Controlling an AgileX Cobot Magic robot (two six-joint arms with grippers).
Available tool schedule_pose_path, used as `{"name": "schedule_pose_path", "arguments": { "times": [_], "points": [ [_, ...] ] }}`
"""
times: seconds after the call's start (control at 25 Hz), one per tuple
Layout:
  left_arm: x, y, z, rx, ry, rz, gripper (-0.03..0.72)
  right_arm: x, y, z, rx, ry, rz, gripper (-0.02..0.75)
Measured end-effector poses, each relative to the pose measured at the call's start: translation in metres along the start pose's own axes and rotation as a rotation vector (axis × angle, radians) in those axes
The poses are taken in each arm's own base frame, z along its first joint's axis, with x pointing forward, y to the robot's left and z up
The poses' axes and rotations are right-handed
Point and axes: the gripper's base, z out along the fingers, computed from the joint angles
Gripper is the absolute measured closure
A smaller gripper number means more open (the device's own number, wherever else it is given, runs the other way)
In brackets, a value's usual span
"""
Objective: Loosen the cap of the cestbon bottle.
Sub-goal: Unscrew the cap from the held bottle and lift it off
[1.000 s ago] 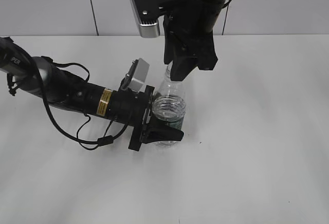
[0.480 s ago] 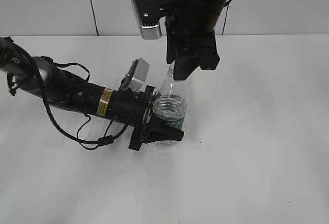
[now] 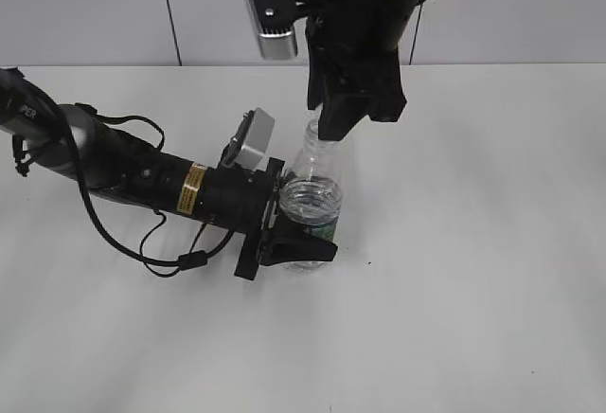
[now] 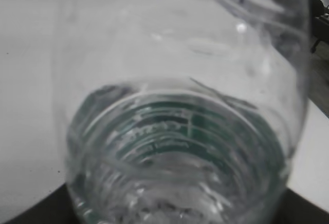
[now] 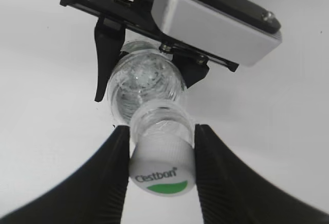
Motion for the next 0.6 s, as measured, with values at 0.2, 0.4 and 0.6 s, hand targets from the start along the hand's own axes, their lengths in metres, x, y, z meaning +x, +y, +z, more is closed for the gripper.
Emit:
{"name": "schedule_pose_path", "arguments": {
  "times": [0.2, 0.4, 0.6],
  "points": [
    [0.0003, -0.0014, 0.0, 0.015, 0.003, 0.013, 0.287, -0.0008, 0.0001, -0.0049, 0.017, -0.008, 0.016, 0.444],
    [0.0003, -0.0017, 0.0, 0.019, 0.003, 0.016, 0.287, -0.0002, -0.0001, -0.0049, 0.019, -0.002, 0.059, 0.444],
    [0.0002, -0.0019, 0.0, 0.02, 0.002, 0.017, 0.287, 0.0072, -0.002, -0.0053, 0.044, 0.067, 0.199, 0.445]
  ]
}}
